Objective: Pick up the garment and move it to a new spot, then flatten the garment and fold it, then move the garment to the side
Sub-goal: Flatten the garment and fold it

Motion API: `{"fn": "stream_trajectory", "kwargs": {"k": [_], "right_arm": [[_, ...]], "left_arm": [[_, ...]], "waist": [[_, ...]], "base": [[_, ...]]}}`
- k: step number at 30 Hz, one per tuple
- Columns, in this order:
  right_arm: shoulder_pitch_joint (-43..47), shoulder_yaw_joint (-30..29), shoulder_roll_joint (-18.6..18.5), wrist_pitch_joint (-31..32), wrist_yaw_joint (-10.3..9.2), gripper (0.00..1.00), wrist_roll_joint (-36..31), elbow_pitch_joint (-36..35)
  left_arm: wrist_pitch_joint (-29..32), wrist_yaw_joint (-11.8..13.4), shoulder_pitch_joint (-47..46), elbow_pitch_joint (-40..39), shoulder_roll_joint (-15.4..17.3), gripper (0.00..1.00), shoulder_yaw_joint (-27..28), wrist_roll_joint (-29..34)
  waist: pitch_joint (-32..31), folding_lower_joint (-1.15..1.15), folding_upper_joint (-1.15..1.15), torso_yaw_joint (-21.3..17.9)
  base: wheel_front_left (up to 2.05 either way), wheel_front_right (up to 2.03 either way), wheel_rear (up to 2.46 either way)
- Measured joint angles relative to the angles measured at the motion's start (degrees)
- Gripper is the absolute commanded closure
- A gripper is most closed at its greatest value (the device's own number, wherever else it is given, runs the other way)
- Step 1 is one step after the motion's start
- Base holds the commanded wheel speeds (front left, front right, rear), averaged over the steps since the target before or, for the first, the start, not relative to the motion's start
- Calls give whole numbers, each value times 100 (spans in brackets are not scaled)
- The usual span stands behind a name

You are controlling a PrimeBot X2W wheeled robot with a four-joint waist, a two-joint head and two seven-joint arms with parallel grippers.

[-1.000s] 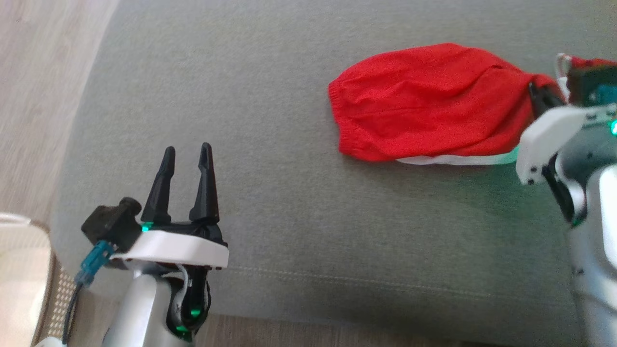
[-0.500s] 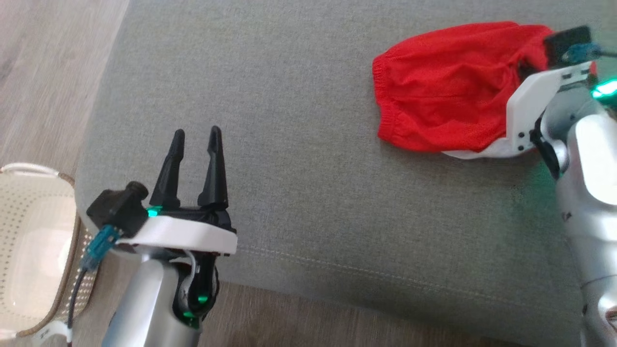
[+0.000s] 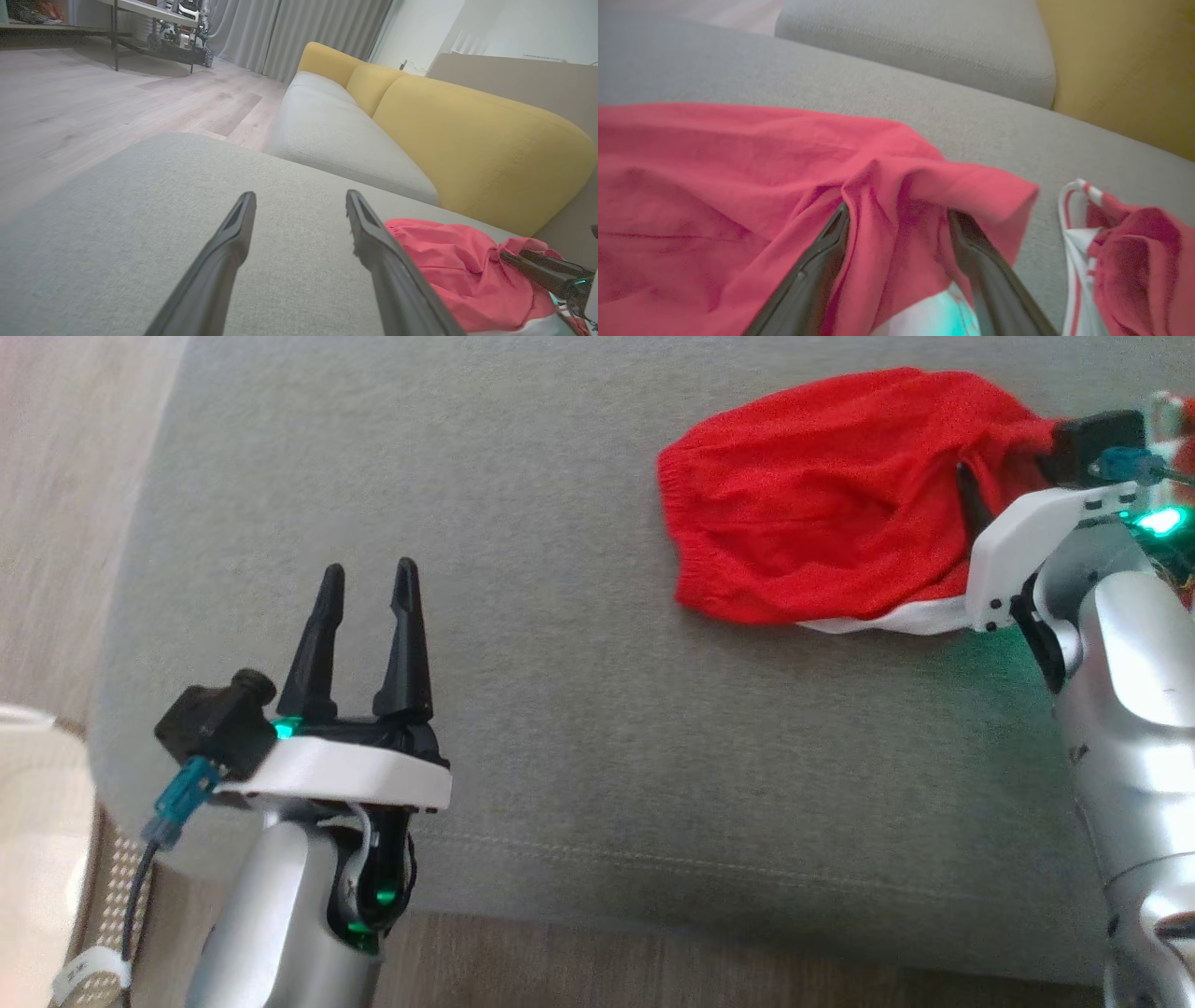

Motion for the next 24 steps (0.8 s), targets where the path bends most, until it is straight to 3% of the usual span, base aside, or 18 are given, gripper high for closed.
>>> {"fn": "stream_trajectory", "kwargs": {"k": [7,24], "right_arm": [[515,-68,215,-335,0,0,478,-686],[2907,-278,633,-344,-1,0,1530,-3423]], "left_arm": [[0,-53,18,-3,1,0,132,87],[0,-159,165,252,3,0,241,80]], "waist": [[-233,0,0,-491],[-557,0,0,-1439]], "base": [[0,0,0],[0,0,0]]}}
